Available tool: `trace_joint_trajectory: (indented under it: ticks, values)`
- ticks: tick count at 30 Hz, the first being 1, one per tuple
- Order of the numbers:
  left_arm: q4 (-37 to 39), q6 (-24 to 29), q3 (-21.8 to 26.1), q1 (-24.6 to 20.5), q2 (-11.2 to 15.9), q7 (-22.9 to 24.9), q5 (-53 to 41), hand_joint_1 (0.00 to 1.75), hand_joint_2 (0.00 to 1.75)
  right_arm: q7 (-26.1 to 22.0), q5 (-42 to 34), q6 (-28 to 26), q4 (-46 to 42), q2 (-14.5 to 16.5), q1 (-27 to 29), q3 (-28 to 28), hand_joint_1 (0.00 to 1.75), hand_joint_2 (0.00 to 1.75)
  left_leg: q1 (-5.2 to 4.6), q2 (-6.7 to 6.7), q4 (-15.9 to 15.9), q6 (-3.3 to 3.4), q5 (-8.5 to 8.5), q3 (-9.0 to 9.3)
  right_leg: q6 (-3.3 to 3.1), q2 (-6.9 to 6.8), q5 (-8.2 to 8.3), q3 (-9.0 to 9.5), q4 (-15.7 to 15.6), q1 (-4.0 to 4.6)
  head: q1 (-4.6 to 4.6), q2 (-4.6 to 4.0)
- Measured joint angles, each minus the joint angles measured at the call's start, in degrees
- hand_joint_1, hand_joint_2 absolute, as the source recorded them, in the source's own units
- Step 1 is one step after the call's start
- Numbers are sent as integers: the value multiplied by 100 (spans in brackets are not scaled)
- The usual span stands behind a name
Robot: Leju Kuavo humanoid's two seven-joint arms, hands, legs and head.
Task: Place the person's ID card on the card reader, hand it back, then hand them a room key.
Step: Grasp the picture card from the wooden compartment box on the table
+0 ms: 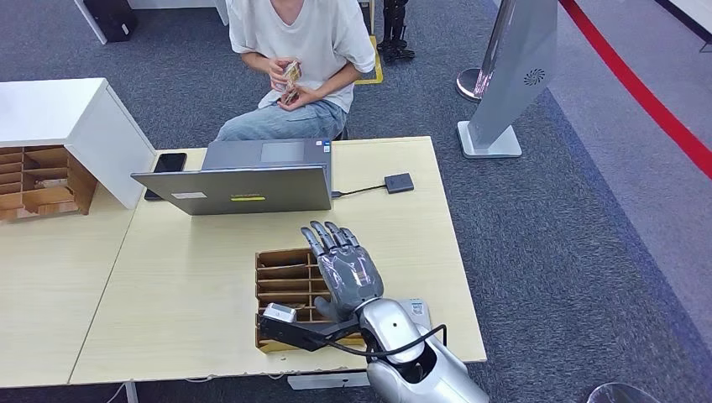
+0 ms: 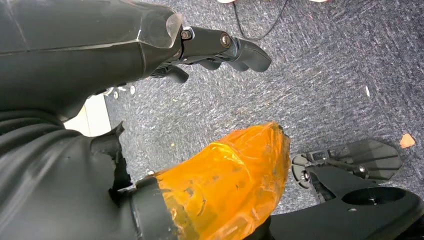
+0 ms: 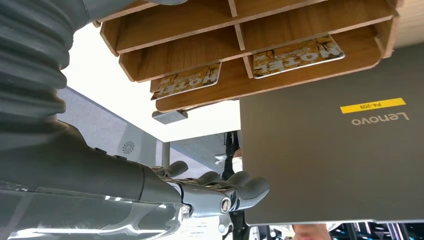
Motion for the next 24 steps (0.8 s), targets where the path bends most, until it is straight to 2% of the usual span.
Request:
trace_joint_trajectory:
  ticks: [11,17,21,22,24]
  values:
    - [0,0,-3,-4,0,6,0,0,0,-1,28,-20,195,10,-85,-42,3,175,0,0,0,0,0,0,0,0,0,0,0,0,0,0]
    - [0,0,-5,-6,1,6,1,0,0,-2,37,-21,238,30,-91,-51,16,175,0,0,0,0,0,0,0,0,0,0,0,0,0,0]
    - [0,0,-5,-8,0,6,6,0,0,-5,34,-20,245,42,-97,-61,39,175,0,0,0,0,0,0,0,0,0,0,0,0,1,0]
    - [0,0,-5,-9,1,5,8,0,0,-8,28,-20,247,43,-100,-61,53,175,0,0,0,0,0,0,0,0,0,0,0,0,1,0]
    - [-1,2,-8,-10,2,4,14,0,0,-13,15,-19,264,46,-114,-61,98,175,0,0,0,0,0,0,0,0,0,0,0,0,1,0]
